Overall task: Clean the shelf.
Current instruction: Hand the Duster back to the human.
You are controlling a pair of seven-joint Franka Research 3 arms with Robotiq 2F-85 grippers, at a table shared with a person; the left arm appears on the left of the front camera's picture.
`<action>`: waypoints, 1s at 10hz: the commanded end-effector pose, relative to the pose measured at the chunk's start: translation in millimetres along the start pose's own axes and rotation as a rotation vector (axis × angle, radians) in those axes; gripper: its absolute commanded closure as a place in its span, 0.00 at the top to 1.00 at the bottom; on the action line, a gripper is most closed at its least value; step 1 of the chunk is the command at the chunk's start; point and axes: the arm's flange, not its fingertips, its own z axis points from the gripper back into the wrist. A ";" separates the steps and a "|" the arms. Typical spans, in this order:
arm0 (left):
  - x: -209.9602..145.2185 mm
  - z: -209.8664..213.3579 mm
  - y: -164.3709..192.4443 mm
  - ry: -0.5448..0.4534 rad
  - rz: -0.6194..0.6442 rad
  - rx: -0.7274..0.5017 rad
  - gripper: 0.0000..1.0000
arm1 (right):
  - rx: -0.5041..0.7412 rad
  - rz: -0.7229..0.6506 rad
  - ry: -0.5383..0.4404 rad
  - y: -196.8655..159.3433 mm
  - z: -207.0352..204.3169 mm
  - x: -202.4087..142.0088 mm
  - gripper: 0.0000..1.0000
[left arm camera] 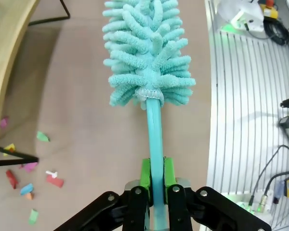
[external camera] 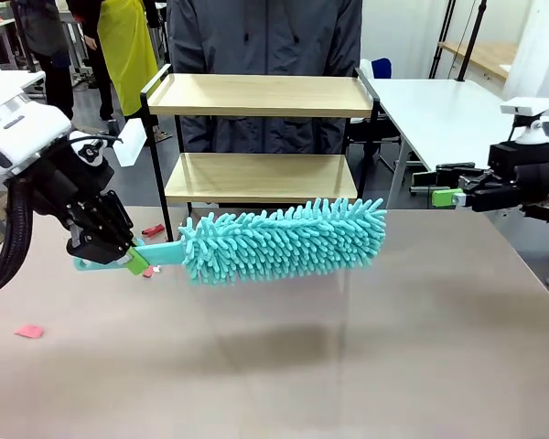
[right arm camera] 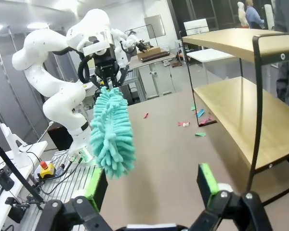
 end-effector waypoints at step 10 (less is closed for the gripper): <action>0.9 3.2 -2.7 0.001 -0.003 0.002 0.13 | -0.125 0.224 -0.024 43.0 -43.6 -69.2 1.00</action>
